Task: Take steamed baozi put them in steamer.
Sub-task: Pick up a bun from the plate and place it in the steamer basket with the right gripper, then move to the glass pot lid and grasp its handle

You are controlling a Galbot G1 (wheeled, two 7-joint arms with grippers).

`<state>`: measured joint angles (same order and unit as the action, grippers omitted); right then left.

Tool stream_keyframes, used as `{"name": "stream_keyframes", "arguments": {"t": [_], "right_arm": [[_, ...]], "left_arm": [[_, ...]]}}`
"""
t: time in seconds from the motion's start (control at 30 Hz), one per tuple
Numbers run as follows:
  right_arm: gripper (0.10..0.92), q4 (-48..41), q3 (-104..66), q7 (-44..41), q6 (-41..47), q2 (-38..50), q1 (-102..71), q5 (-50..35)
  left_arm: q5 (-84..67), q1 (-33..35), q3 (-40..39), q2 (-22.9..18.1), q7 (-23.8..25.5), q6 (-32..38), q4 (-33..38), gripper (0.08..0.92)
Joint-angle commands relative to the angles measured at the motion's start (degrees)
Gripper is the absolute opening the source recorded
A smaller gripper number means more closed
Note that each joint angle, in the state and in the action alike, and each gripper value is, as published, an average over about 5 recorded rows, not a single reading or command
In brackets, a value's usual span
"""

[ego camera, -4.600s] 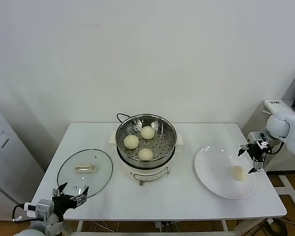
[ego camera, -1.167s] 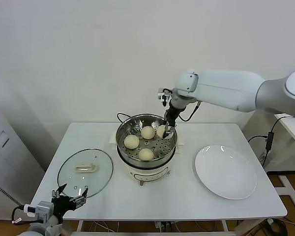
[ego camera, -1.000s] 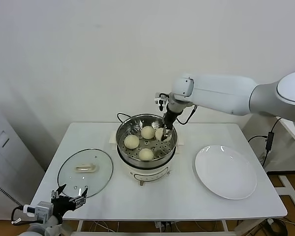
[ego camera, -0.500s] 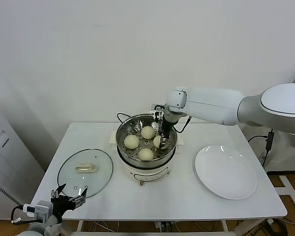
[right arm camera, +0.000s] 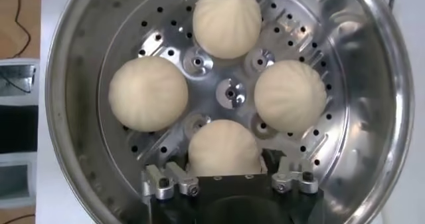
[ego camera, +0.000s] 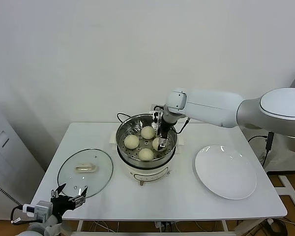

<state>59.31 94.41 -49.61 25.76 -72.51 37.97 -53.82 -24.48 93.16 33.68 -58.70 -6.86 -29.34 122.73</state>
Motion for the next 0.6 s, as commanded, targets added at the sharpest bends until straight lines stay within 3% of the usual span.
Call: {"name": "stream_keyframes", "arguments": {"t": [0.03,0.37,0.6], "right_arm": [[0.816,1.3,-8.9,1.0,0.0,7.7,1.6,-5.3],[0.823,7.6,-26.0,12.8,-7.6,24.3,-6.8,-9.6],[0.823,11.3,-49.1,27.9,-15.5,32.2,-25.1,-8.2]], "left_arm": [[0.0,0.4,0.5,0.1,0.0,0.0,0.5,0.823],[-0.7,0.4,1.7,-1.2,-0.1,-0.2,1.1,0.823],[-0.7,-0.4,1.7,-1.6,-0.2,-0.4,1.1,0.823]]}}
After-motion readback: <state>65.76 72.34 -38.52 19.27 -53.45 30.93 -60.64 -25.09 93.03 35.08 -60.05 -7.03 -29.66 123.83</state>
